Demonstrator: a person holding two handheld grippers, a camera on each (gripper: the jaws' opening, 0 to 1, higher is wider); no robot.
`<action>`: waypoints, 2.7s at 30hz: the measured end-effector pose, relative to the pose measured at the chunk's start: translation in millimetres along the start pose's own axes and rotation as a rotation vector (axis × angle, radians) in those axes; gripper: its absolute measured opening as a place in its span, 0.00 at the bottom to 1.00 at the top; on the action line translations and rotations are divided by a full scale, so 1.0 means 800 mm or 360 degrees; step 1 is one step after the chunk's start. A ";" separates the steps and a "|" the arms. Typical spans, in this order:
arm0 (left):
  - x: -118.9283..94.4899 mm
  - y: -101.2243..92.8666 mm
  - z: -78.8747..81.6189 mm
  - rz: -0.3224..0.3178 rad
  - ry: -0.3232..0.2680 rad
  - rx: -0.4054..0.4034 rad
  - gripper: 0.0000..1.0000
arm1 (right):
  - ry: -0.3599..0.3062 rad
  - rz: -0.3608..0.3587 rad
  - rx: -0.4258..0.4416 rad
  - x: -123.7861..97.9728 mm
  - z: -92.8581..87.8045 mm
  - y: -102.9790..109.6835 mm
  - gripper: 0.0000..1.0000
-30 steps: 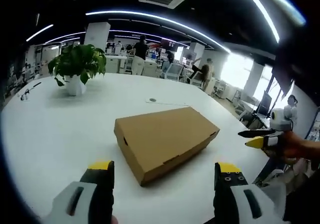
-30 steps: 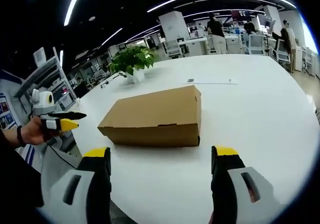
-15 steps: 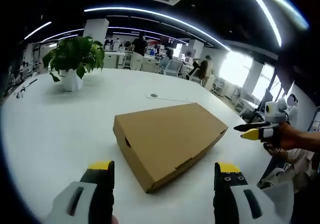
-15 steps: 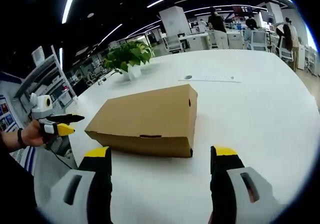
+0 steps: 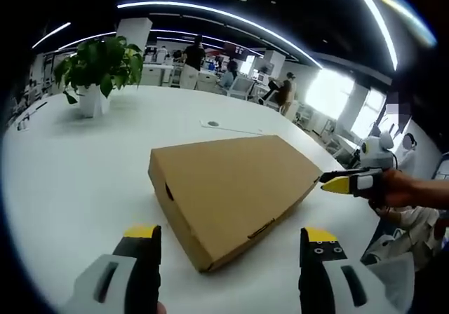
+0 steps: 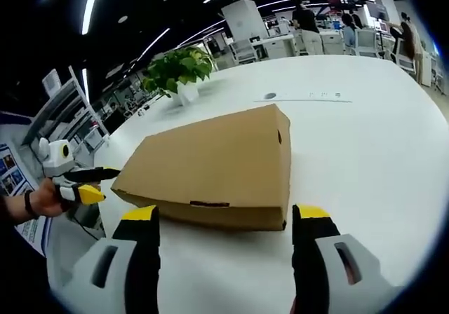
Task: Operate the shoe box by opening the lid, removing the specified soft item, and placing it in the target area until the item is outside and the box remains undamaged.
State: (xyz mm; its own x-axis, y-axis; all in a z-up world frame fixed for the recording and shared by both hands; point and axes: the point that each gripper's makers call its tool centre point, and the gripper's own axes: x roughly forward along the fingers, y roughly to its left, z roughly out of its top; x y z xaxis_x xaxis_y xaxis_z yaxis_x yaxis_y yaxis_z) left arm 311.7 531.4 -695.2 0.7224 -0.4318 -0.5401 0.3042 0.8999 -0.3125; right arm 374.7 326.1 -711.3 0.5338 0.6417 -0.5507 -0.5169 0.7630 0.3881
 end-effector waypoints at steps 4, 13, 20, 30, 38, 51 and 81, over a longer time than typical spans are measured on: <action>0.012 -0.006 -0.008 -0.0026 0.0055 0.0040 0.82 | 0.0020 -0.0013 -0.0017 0.008 -0.002 0.000 0.72; 0.023 -0.007 -0.015 -0.0031 0.0105 0.0070 0.81 | 0.0087 -0.0034 -0.0072 0.017 -0.011 -0.007 0.69; 0.029 -0.005 -0.020 -0.0011 0.0148 0.0090 0.81 | 0.0098 -0.0040 -0.0071 0.019 -0.012 -0.007 0.68; 0.029 0.004 -0.021 0.0044 0.0178 0.0133 0.69 | 0.0133 -0.0064 -0.0109 0.019 -0.015 -0.006 0.68; 0.027 0.005 -0.019 0.0051 0.0158 0.0121 0.66 | 0.0154 -0.0099 -0.0146 0.023 -0.017 -0.002 0.72; 0.009 0.020 -0.019 0.0083 0.0134 0.0105 0.64 | 0.0183 -0.0120 -0.0240 0.025 -0.024 0.015 0.65; -0.059 0.072 -0.050 0.0192 0.0130 0.0095 0.58 | 0.0197 -0.0037 -0.0289 0.054 -0.041 0.087 0.61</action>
State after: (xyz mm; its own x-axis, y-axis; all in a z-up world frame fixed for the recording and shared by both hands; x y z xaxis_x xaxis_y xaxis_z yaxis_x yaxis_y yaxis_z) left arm 270.1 600.9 -719.0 0.7039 -0.3214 -0.6334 0.2561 0.9466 -0.1958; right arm 339.6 404.2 -732.1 0.4666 0.6009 -0.6489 -0.6234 0.7439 0.2406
